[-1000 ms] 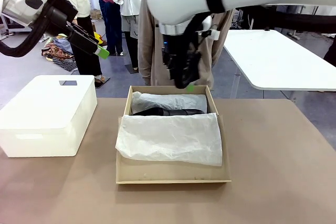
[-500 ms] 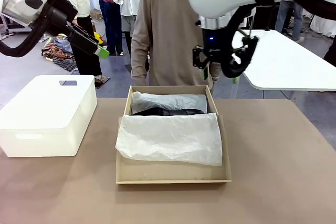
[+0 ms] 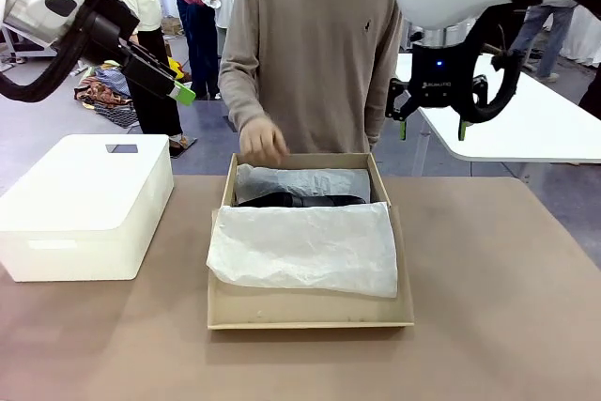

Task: Pack the shoes into the box.
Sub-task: Close the Shoes Box.

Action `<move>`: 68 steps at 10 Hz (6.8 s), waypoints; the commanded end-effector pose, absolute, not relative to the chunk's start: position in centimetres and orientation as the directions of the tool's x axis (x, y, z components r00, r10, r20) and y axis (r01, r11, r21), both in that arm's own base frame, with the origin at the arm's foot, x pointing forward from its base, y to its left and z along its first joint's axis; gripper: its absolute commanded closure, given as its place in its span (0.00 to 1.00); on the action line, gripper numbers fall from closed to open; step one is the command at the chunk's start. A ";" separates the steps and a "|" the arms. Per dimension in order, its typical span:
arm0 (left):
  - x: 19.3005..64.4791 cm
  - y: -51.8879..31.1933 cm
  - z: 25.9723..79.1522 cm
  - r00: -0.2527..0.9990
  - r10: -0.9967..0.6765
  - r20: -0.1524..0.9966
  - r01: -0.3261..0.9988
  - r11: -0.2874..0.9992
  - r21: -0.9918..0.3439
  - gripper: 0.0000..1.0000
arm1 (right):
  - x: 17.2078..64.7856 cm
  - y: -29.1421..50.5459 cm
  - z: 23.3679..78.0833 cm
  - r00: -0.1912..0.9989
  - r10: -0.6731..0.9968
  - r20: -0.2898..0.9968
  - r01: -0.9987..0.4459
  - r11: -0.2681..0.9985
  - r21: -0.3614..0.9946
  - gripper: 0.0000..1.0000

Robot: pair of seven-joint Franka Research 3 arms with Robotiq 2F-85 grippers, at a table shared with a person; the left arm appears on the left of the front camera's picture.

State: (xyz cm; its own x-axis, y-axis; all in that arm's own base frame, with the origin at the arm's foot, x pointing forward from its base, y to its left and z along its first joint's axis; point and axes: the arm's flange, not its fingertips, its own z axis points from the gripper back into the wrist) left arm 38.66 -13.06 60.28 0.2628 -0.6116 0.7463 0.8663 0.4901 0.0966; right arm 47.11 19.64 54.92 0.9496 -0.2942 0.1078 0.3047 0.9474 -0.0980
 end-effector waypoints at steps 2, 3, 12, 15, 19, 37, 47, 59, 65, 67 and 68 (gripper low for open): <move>38.7 -12.8 59.9 0.242 -0.607 0.757 0.876 0.472 0.098 0.00 | 46.5 17.5 53.9 0.955 -0.281 0.093 0.285 0.958 -0.034 0.00; 38.7 -12.8 59.9 0.242 -0.607 0.757 0.876 0.472 0.098 0.00 | 46.5 17.7 53.9 0.947 -0.315 0.066 0.318 0.948 -0.025 0.00; 38.7 -12.8 59.9 0.242 -0.607 0.757 0.876 0.472 0.098 0.00 | 46.9 17.6 53.9 0.970 -0.229 0.082 0.235 0.969 -0.073 0.00; 38.7 -12.8 59.9 0.242 -0.607 0.757 0.876 0.472 0.098 0.00 | 46.1 13.4 54.0 0.988 0.011 0.156 0.008 0.992 -0.125 0.00; 38.7 -12.8 59.9 0.242 -0.607 0.757 0.876 0.472 0.098 0.00 | 46.0 9.0 53.2 0.890 0.395 0.228 -0.383 0.918 -0.099 0.00; 38.7 -12.8 59.9 0.242 -0.607 0.757 0.876 0.472 0.098 0.00 | 47.5 6.2 51.0 0.370 0.865 0.340 -0.913 0.405 -0.037 0.00; 38.7 -12.8 59.9 0.242 -0.607 0.757 0.876 0.472 0.098 0.00 | 47.4 5.0 50.8 0.160 0.885 0.437 -0.985 0.172 0.013 1.00; 38.7 -12.8 59.9 0.242 -0.607 0.757 0.876 0.472 0.098 0.00 | 46.6 5.8 50.6 0.162 0.893 0.421 -0.986 0.167 0.026 1.00; 38.7 -12.8 59.9 0.242 -0.607 0.757 0.876 0.472 0.098 0.00 | 47.1 4.5 47.9 -0.064 0.864 0.500 -0.998 -0.049 -0.043 1.00; 38.7 -12.8 59.9 0.242 -0.607 0.757 0.876 0.472 0.098 0.00 | 47.3 4.7 45.8 -0.182 0.839 0.512 -0.983 -0.156 -0.095 1.00; 38.7 -12.8 59.9 0.242 -0.607 0.757 0.876 0.472 0.098 0.00 | 47.5 4.9 44.5 -0.218 0.829 0.515 -0.976 -0.194 -0.101 1.00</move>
